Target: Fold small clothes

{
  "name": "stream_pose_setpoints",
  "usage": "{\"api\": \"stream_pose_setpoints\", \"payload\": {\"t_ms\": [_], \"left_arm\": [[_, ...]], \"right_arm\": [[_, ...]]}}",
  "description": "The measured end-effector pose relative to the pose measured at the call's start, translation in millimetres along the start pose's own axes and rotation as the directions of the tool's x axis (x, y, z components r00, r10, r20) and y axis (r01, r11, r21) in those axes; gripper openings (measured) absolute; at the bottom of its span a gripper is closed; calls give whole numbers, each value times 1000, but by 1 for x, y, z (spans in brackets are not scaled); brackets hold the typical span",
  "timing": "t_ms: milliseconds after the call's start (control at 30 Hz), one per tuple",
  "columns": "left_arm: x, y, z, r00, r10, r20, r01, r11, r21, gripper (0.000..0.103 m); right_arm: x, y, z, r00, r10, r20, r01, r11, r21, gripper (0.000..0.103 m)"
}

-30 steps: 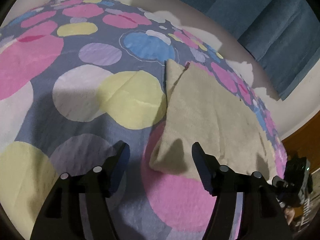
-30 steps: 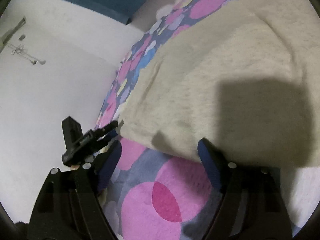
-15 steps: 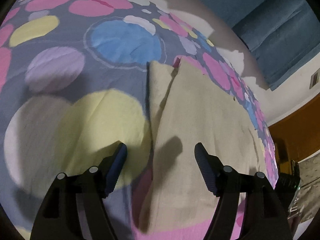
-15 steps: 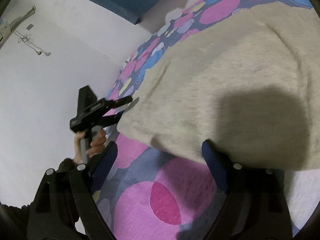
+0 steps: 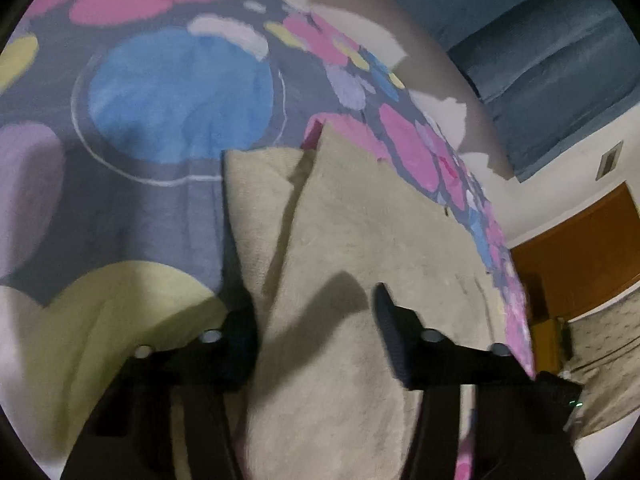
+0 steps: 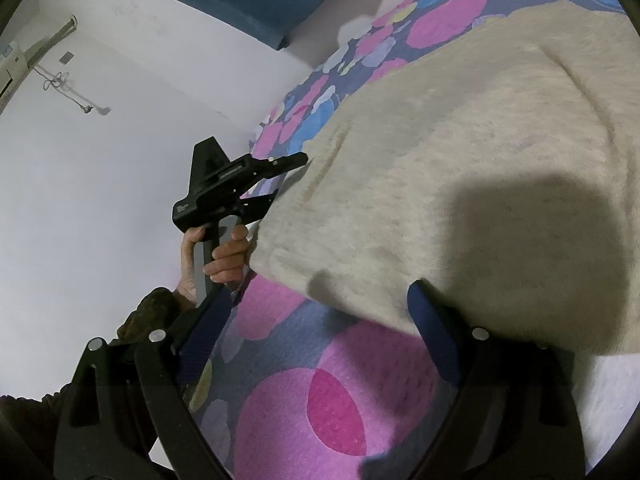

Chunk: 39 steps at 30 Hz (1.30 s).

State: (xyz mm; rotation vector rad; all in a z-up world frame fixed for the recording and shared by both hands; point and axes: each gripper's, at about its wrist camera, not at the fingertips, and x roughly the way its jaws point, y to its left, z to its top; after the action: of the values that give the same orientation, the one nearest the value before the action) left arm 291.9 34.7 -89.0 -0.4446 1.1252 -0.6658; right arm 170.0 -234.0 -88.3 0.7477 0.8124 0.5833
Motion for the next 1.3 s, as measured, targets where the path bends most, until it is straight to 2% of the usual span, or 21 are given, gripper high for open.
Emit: {"api": "stream_pose_setpoints", "payload": {"t_ms": [100, 200, 300, 367, 400, 433, 567, 733, 833, 933, 1133, 1300], "left_arm": [[4, 0, 2, 1000, -20, -9, 20, 1000, -13, 49], [10, -8, 4, 1000, 8, -7, -8, 1000, 27, 49], [13, -11, 10, 1000, 11, -5, -11, 1000, 19, 49], [15, -11, 10, 999, 39, -11, -38, 999, 19, 33], [17, -12, 10, 998, 52, -20, -51, 998, 25, 21], [17, -14, 9, 997, 67, -31, -66, 997, 35, 16], [12, -35, 12, 991, 129, -40, -125, 989, 82, 13], [8, -86, 16, 981, 184, -58, -176, 976, 125, 12], [17, -132, 15, 966, 250, -72, -234, 956, 180, 12], [32, -162, 12, 951, 294, -94, -270, 941, 204, 12], [89, -218, -3, 909, 388, -154, -343, 904, 254, 12], [137, -245, -18, 860, 474, -192, -404, 860, 313, 12]], "right_arm": [[1, 0, -1, 1000, 2, -1, -2, 1000, 3, 90], [1, 1, -3, 1000, 2, -1, -2, 1000, 1, 91], [1, 3, -3, 1000, 3, 0, -3, 1000, -3, 91], [2, 3, -3, 1000, 3, 0, -3, 1000, -3, 91], [2, 3, -3, 1000, 3, 1, -3, 1000, -3, 91], [2, 3, -4, 1000, 3, 2, -3, 1000, -4, 91], [2, 4, -4, 1000, -1, 3, 1, 1000, -10, 91], [2, 4, -4, 1000, 1, 3, -1, 1000, -8, 91], [2, 4, -4, 1000, -2, 1, 2, 1000, -11, 91], [3, 5, -4, 1000, -6, -1, 6, 1000, -14, 91], [3, 4, -2, 1000, 2, -1, -2, 1000, -9, 91], [1, 1, -1, 1000, 19, 4, -19, 1000, 1, 92]]}}
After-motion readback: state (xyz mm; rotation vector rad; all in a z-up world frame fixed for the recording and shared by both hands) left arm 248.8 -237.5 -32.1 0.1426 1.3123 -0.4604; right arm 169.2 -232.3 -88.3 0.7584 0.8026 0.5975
